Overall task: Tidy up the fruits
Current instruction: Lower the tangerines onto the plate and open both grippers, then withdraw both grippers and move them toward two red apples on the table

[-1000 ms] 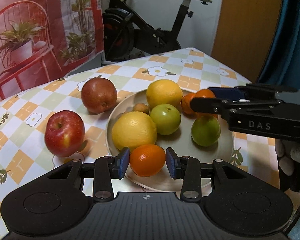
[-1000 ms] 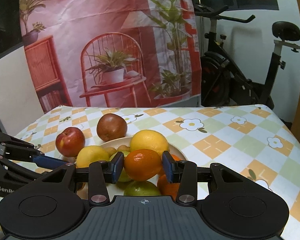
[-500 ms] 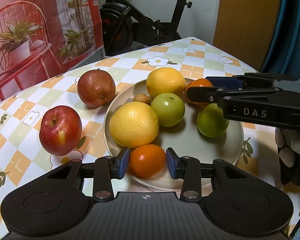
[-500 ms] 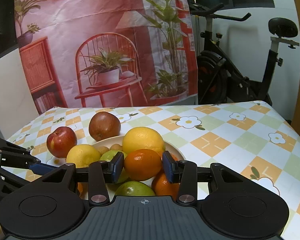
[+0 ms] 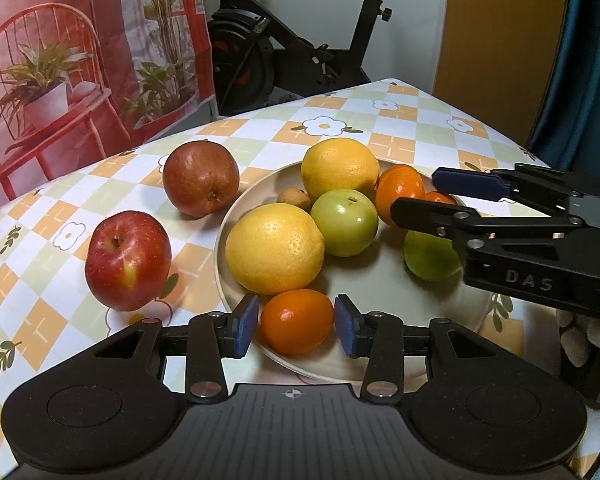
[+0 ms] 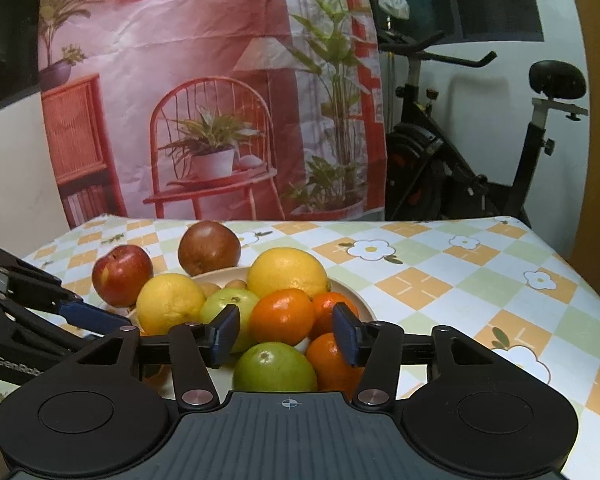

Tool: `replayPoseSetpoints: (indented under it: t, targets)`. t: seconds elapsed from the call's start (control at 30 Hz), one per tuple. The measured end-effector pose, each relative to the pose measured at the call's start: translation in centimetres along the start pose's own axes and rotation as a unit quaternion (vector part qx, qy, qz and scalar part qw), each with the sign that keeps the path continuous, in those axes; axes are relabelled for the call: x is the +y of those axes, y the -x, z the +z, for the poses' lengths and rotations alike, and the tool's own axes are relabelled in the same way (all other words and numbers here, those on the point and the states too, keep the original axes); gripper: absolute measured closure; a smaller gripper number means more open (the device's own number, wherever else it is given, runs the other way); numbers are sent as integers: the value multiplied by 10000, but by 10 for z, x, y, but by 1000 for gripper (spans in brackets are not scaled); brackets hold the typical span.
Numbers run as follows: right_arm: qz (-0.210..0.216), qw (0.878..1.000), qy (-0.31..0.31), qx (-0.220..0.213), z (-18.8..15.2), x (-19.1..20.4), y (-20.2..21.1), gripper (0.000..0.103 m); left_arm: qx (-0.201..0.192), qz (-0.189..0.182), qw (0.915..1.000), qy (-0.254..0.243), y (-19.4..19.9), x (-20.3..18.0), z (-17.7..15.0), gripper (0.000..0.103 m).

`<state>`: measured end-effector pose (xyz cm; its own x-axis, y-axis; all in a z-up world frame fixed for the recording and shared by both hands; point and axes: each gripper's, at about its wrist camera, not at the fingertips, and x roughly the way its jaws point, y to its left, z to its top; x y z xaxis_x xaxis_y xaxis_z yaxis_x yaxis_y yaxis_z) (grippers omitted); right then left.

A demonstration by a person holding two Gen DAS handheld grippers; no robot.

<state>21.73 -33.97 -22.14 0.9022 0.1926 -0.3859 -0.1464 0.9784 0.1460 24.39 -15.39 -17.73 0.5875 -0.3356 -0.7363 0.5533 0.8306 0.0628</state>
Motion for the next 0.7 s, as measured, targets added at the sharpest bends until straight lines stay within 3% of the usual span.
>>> replayPoseSetpoints:
  t: [0.27, 0.43, 0.7]
  targets:
    - [-216, 9991, -223, -288, -8, -4, 16, 48, -105, 74, 9999, 2, 7, -3, -3, 56]
    - [-219, 9981, -439, -382, -9, -13, 18, 33, -180, 172, 9996, 120, 13, -2, -7, 52]
    - [-254, 9982, -441, -324, -10, -11, 17, 29, -455, 184, 9978, 451, 27, 0, -19, 52]
